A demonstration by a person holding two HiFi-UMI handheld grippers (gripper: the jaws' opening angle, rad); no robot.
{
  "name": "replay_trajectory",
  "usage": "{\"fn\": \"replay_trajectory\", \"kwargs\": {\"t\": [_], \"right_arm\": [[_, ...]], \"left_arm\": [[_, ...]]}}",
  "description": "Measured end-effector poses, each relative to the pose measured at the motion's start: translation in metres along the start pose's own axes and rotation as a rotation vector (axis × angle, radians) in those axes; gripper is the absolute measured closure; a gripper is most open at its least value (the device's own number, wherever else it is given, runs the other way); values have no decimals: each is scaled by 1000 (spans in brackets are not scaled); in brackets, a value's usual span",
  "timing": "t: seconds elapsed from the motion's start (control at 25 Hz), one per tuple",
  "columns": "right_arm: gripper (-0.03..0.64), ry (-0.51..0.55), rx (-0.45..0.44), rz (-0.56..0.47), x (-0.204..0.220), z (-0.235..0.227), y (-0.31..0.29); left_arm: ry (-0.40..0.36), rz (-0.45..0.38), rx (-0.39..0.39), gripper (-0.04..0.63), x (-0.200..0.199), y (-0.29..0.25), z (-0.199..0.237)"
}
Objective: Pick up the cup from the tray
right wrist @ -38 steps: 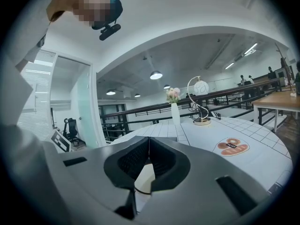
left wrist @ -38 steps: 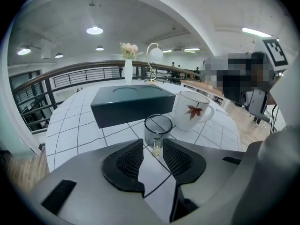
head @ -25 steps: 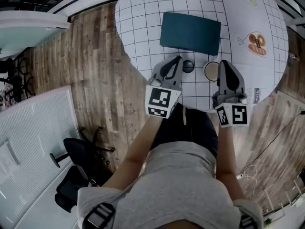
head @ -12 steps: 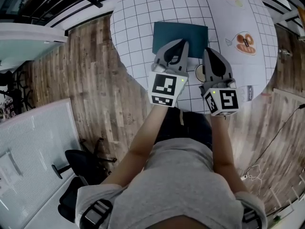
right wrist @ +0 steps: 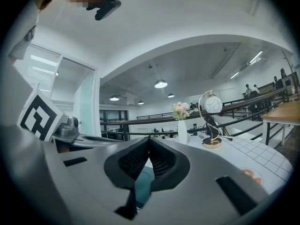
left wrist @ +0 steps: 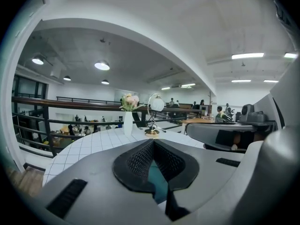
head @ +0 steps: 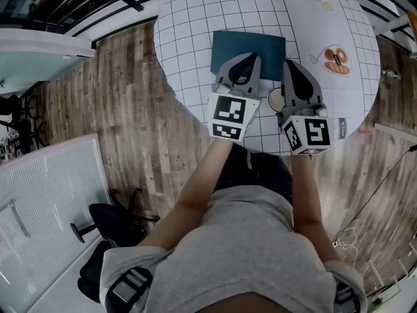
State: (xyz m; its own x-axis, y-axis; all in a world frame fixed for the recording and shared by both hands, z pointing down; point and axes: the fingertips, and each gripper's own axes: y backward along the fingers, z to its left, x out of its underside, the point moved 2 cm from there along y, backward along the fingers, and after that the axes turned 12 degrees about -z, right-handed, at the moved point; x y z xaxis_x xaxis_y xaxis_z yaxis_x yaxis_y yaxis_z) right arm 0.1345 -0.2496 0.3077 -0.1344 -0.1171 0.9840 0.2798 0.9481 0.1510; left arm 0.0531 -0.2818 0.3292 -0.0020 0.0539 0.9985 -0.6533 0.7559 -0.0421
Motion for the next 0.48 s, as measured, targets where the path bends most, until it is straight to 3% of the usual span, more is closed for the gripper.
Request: {"fn": "replay_trajectory", "kwargs": {"t": [0.48], "right_arm": [[609,-13,3,-8,1,2,-2]], "left_arm": [[-4,6,5,588,1,-1,-4]]}}
